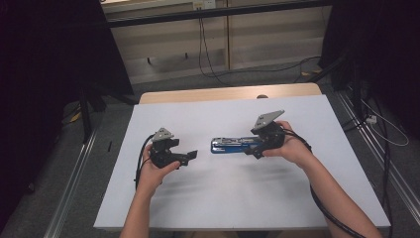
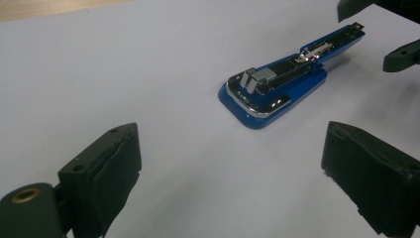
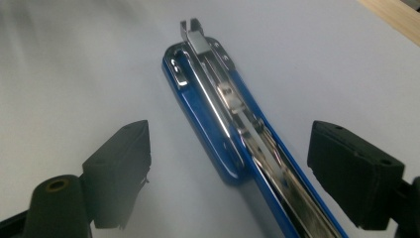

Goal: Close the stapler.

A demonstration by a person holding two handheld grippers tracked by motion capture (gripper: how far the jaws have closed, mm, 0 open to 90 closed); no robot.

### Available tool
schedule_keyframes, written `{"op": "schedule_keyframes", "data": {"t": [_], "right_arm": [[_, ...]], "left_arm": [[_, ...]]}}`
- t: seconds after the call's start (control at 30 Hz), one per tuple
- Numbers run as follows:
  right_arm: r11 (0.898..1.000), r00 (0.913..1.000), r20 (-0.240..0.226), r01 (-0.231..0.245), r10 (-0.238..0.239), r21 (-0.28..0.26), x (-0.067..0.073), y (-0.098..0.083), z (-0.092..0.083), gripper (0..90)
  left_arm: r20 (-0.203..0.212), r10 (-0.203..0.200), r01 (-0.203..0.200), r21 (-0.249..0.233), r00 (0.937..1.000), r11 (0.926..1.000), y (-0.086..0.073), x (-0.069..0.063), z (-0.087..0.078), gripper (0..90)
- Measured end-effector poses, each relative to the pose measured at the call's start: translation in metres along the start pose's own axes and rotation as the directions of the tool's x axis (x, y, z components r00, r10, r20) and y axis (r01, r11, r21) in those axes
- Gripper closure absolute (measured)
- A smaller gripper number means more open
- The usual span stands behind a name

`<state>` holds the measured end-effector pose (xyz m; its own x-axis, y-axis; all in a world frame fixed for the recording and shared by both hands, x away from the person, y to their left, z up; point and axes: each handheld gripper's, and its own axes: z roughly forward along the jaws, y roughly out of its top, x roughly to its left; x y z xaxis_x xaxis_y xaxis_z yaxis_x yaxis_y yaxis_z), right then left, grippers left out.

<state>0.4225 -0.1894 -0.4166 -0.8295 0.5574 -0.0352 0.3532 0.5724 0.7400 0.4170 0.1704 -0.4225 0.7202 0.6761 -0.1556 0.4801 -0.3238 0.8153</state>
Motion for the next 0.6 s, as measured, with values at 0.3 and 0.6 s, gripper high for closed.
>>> {"op": "schedule_keyframes", "data": {"t": [0.3, 0.6], "right_arm": [[0.992, 0.9901, 0.097, -0.093, 0.102, -0.085, -0.002, -0.033, -0.032, 15.1], [0.983, 0.9654, 0.201, -0.146, 0.166, -0.111, -0.005, -0.057, -0.061, 14.5]], "left_arm": [[0.022, 0.001, -0.001, 0.0, 0.9998, 1.0, 0.001, -0.004, 0.005, 8.6], [0.022, -0.005, 0.006, -0.017, 0.9997, 0.9998, 0.003, -0.006, 0.009, 9.3]]}}
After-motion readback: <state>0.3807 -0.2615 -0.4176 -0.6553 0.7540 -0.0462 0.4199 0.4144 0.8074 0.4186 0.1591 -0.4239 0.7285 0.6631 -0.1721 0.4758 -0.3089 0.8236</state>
